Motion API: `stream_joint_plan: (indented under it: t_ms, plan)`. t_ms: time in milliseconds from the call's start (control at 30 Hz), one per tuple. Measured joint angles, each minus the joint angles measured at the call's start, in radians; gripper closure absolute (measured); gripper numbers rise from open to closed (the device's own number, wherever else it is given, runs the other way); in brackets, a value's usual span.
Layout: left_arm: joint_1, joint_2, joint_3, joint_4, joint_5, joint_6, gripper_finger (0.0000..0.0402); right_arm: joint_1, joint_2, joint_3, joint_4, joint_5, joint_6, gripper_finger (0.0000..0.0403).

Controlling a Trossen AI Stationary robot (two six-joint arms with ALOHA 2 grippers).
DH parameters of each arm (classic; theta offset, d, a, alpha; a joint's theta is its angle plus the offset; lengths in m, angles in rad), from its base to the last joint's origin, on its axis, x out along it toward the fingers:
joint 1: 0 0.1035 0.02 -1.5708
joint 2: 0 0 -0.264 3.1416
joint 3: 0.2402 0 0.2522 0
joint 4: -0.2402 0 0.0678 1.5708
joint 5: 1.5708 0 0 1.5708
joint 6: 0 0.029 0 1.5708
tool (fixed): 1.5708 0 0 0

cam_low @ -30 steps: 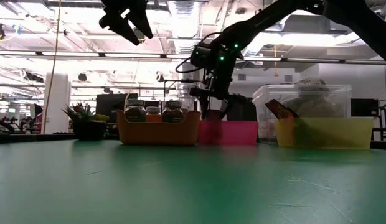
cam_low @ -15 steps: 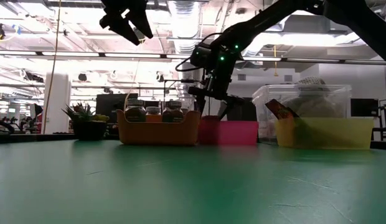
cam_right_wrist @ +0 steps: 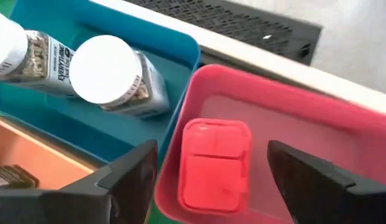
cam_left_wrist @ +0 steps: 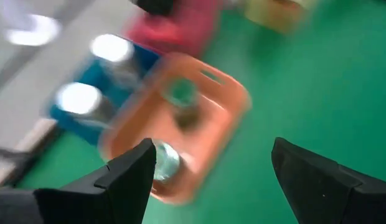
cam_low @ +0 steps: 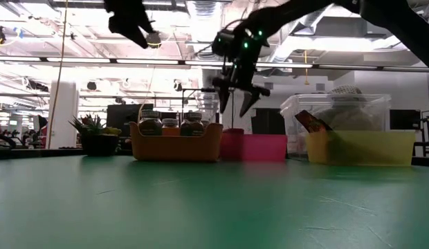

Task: Sort spices by type
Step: Put the red seasoning can into the pink bin

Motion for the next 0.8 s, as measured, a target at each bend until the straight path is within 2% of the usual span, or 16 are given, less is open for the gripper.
stream_joint_plan:
  t_ms: [133,267,433,567,800]
  plan:
    - [-0.005,-0.04,0.0,-0.115,0.242,0.038,0.0095,0.015,-0.001,0.107,-0.111,0.018,-0.083,0.0077]
    - [-0.034,-0.075,0.0,-0.23,0.357,-0.025,0.0095,0.06,-0.002,0.205,-0.262,0.021,-0.174,0.0077]
    - [-0.118,-0.097,0.0,-0.291,0.379,-0.227,0.0095,0.141,-0.002,0.229,-0.481,0.029,-0.23,0.0077]
    - [-0.236,-0.101,0.0,-0.304,0.378,-0.388,0.0095,0.246,-0.002,0.229,-0.634,0.08,-0.217,0.008]
    - [-0.516,-0.071,0.0,-0.307,0.356,-0.667,0.0095,0.469,-0.063,0.212,-0.657,0.179,-0.191,0.0098]
